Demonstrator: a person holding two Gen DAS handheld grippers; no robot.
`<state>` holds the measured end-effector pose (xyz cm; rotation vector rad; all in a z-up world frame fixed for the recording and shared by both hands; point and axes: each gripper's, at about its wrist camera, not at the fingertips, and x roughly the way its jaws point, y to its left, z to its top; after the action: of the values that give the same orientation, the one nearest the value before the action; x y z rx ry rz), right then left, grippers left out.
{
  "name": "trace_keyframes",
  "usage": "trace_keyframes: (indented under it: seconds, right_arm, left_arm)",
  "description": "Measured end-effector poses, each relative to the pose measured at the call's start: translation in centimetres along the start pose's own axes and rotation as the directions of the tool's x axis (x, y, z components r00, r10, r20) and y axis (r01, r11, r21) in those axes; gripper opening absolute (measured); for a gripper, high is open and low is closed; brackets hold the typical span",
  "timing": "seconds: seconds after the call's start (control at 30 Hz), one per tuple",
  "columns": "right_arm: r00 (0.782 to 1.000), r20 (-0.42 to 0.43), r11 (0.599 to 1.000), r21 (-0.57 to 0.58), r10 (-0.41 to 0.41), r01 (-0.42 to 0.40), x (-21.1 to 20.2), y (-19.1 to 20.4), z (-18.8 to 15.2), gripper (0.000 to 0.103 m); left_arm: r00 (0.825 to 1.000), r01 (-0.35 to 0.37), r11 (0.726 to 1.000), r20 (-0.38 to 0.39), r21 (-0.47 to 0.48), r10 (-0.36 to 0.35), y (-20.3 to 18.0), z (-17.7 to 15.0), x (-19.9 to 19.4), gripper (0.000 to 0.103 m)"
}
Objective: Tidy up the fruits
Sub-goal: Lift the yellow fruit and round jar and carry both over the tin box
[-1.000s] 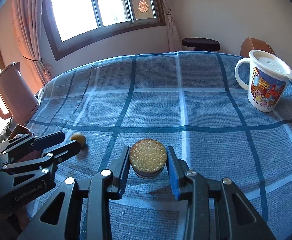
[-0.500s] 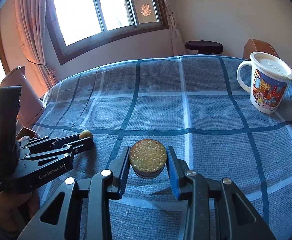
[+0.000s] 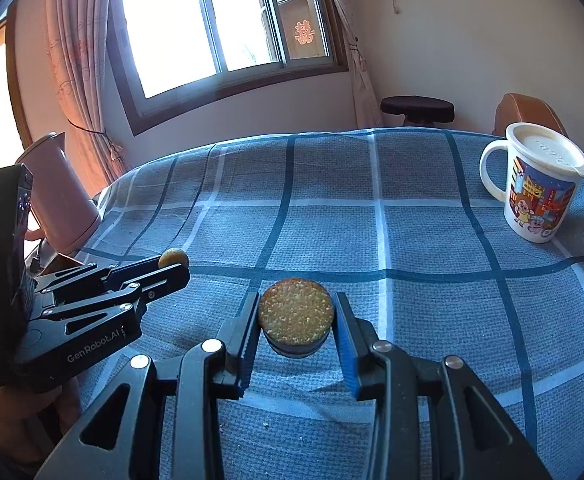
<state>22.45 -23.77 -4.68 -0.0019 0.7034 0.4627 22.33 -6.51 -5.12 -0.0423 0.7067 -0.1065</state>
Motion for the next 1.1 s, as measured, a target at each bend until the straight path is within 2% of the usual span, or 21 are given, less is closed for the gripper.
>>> trace_keyframes:
  seconds: [0.57,1.1]
  right_arm:
    - [0.997,0.076,0.999,-0.031,-0.005,0.007,-1.2,0.6,-0.1,0.037]
    - [0.991,0.13,0.998,-0.055,-0.012,0.02,-2.1,1.0,-0.4,0.037]
  left_arm:
    - [0.992,-0.004,1.0,0.128,-0.01,0.005,0.1,-0.4,-2.5,0.027]
    - [0.983,-0.019,1.0,0.182,0.012,0.017,-0.5,-0.9,-3.9,0.027]
